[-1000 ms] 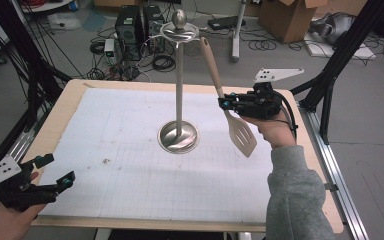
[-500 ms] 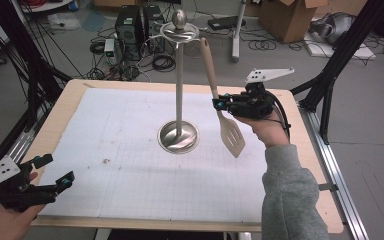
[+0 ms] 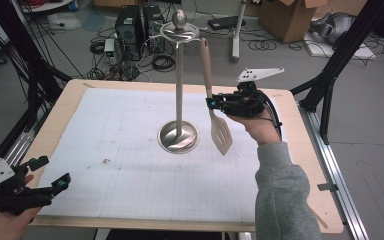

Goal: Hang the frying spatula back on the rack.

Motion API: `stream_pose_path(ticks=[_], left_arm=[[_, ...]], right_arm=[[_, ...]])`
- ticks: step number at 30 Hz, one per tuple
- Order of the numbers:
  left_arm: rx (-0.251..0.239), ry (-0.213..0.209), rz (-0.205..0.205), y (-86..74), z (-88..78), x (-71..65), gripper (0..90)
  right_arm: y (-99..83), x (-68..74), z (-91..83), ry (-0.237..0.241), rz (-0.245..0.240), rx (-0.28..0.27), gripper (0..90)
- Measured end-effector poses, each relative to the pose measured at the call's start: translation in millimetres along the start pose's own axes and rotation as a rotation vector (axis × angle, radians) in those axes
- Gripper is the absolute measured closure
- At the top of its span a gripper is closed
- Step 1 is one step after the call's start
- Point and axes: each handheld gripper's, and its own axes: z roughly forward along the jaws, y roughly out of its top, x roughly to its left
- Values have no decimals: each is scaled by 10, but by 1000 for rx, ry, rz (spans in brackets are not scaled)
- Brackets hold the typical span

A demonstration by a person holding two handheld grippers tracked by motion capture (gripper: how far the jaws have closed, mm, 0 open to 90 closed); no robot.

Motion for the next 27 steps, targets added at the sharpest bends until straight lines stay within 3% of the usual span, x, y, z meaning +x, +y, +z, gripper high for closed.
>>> stream_pose_path(ticks=[17, 27], left_arm=[[-8, 9, -4, -2, -66, 2, 28], [-3, 6, -12, -12, -49, 8, 28]], right_arm=[[5, -5, 135, 6, 10, -11, 781], [-20, -20, 245, 26, 13, -48, 781]])
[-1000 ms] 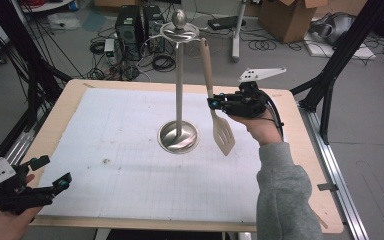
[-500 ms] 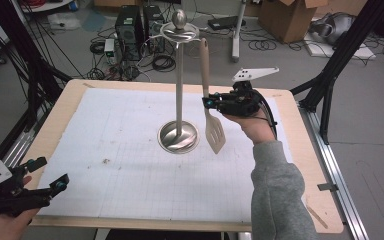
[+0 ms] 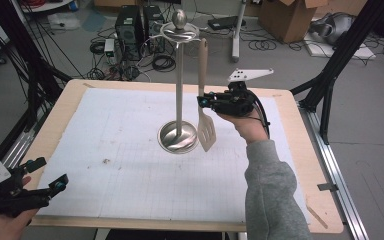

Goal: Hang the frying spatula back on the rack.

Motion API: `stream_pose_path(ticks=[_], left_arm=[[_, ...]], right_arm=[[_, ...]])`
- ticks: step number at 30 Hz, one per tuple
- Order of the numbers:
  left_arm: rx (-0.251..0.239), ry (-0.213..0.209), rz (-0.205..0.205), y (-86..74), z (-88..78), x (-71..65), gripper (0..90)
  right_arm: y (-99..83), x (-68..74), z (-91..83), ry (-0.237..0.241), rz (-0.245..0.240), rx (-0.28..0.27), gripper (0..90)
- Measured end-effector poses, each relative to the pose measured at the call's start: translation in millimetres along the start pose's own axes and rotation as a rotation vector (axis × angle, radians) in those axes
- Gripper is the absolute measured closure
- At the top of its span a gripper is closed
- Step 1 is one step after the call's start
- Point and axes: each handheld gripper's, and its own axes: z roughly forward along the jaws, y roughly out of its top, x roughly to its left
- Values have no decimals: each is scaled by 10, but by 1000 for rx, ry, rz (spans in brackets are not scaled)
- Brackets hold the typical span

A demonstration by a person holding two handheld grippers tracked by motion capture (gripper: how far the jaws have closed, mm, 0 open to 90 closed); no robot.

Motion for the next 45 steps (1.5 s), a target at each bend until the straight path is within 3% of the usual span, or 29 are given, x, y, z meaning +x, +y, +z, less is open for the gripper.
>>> stream_pose_path(ticks=[10, 17, 20, 22, 25, 27, 29, 32, 40, 41, 45], left_arm=[[2, 1, -3, -3, 17, 8, 28], [6, -4, 0, 4, 33, 3, 28], [-1, -4, -4, 18, 52, -3, 28], [3, -9, 3, 21, 77, -9, 28], [8, -12, 0, 18, 114, -2, 28], [11, -12, 1, 23, 131, 2, 28], [4, -14, 1, 33, 142, 4, 27], [-3, -18, -2, 47, 165, 12, 27], [-10, -32, -11, 67, 248, 13, 27], [-18, -57, -23, 83, 304, -10, 27], [-7, -76, -3, 110, 392, -56, 27]], right_arm=[[-22, -1, 17, -20, 12, -25, 760], [-10, 48, -83, -39, 16, -104, 559], [-4, 79, -123, -58, 6, -111, 505], [-1, 116, -170, -81, -2, -111, 390], [4, 173, -202, -94, -26, -118, 290], [8, 198, -210, -94, -26, -119, 270], [9, 275, -223, -85, -54, -122, 173], [-25, 344, -236, -75, -88, -131, 167], [-230, 373, -288, -87, -79, -151, 162], [-266, 383, -298, -92, -72, -167, 162], [-361, 408, -306, -91, -71, -169, 162]])
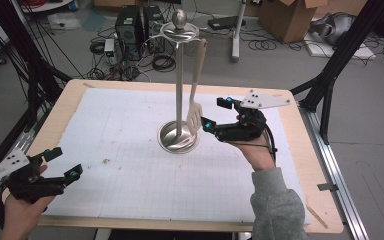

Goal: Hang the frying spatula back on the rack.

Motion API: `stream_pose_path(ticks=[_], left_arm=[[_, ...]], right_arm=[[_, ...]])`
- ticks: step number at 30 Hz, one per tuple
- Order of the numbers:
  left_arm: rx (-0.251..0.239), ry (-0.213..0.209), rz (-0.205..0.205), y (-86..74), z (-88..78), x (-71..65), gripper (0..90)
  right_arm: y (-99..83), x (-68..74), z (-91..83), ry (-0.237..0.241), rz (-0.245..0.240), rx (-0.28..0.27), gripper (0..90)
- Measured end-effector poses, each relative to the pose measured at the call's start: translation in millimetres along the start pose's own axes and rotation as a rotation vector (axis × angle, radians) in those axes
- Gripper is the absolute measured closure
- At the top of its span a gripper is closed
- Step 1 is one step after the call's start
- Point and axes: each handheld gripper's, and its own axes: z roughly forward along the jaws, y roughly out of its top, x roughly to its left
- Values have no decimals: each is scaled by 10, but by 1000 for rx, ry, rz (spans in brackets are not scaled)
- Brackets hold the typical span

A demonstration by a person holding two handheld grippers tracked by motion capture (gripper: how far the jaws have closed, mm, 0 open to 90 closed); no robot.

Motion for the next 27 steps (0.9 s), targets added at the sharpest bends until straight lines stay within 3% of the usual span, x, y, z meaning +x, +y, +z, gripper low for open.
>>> stream_pose_path(ticks=[2, 12, 19, 21, 27], left_arm=[[1, -13, 5, 11, 51, -13, 27], [5, -49, 2, 47, 225, 5, 27], [-3, -70, 2, 53, 277, -11, 27], [-26, -82, 22, 104, 270, -66, 27], [-33, -86, 39, 172, 283, -114, 27]], right_arm=[[-73, 24, -33, -10, -9, 23, 162], [-272, 48, -255, -38, -7, 41, 148], [-387, 50, -450, -62, 1, 17, 149], [-453, 30, -529, -71, 17, 1, 148], [-627, -26, -654, -102, 59, -13, 140]])
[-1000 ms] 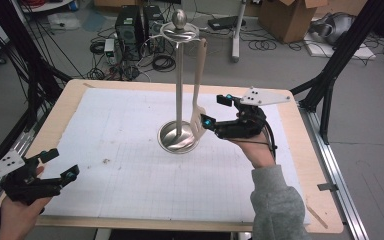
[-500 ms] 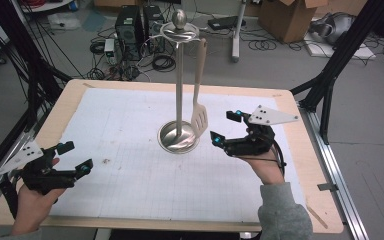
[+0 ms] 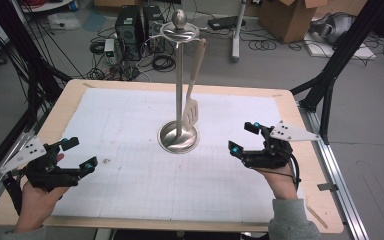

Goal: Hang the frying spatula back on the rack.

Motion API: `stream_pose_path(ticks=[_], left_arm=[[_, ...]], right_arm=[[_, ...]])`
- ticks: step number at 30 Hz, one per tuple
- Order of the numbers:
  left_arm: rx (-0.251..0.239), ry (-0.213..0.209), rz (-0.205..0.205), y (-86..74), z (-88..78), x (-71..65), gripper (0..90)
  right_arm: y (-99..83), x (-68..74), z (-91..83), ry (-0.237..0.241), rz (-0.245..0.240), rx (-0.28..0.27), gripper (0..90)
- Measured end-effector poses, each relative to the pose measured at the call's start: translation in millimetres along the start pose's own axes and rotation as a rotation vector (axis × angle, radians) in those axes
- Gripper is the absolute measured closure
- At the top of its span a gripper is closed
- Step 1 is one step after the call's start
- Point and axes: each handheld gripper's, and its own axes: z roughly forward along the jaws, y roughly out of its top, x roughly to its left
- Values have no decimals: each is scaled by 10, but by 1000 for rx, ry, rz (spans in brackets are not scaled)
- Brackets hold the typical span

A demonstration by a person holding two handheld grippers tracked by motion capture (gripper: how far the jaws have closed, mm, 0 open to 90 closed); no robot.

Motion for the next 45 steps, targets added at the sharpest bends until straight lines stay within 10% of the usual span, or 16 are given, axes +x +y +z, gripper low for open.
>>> stream_pose_path(ticks=[10, 27, 45], left_arm=[[-6, 19, -1, 4, -33, 51, 27], [1, 27, 6, -10, -43, 62, 27], [19, 57, -9, -79, -79, 155, 27]], right_arm=[[-264, -112, -99, -66, 66, 27, 139], [-483, -150, -176, -127, 43, 73, 139], [-662, -389, -560, -199, 136, 16, 140]])
